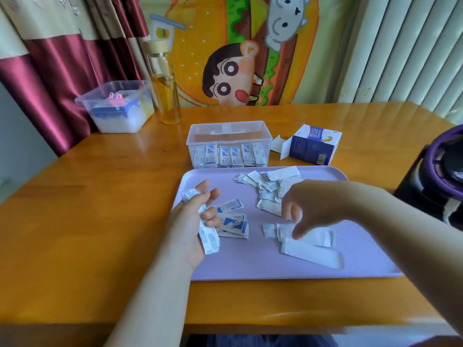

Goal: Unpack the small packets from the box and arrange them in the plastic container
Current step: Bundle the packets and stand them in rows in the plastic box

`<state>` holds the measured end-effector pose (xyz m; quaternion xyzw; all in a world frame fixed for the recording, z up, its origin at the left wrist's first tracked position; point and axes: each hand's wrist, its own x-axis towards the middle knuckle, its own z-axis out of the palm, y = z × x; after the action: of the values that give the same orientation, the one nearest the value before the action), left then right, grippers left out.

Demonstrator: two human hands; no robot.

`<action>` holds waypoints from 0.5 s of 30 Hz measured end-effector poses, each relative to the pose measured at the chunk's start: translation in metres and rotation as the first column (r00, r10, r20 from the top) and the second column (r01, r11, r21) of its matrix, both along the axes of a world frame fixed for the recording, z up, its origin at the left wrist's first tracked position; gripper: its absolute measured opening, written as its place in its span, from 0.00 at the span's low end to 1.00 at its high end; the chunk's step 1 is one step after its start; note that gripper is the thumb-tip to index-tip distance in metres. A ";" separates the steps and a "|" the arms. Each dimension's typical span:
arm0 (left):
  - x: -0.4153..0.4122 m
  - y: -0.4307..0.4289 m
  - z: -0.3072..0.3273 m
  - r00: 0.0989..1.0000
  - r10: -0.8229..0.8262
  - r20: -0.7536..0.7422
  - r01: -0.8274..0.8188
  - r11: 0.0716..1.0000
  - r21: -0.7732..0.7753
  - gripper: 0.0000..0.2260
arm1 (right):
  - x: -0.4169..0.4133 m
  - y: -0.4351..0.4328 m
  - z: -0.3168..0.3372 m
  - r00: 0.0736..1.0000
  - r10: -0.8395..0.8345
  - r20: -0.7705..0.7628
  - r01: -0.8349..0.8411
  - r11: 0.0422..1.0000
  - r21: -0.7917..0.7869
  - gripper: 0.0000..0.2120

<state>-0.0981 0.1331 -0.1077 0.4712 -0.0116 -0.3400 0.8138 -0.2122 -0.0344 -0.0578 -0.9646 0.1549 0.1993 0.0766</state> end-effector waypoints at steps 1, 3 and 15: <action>-0.005 -0.005 -0.001 0.999 -0.038 -0.027 0.038 0.999 -0.014 0.08 | -0.007 0.000 -0.003 0.999 -0.017 -0.046 0.016 0.999 -0.035 0.20; -0.012 -0.010 -0.003 0.995 -0.085 -0.048 0.083 0.996 -0.029 0.08 | -0.016 0.002 -0.008 0.992 -0.056 -0.112 0.049 0.997 -0.064 0.27; -0.024 -0.014 -0.003 0.992 -0.111 -0.061 0.109 0.994 -0.031 0.08 | -0.028 -0.018 -0.017 0.998 -0.046 -0.051 0.052 0.993 0.109 0.15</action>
<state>-0.1217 0.1187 -0.1105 0.4475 -0.0165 -0.3987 0.8003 -0.2400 -0.0520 -0.0751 -0.9496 0.1692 0.2290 0.1308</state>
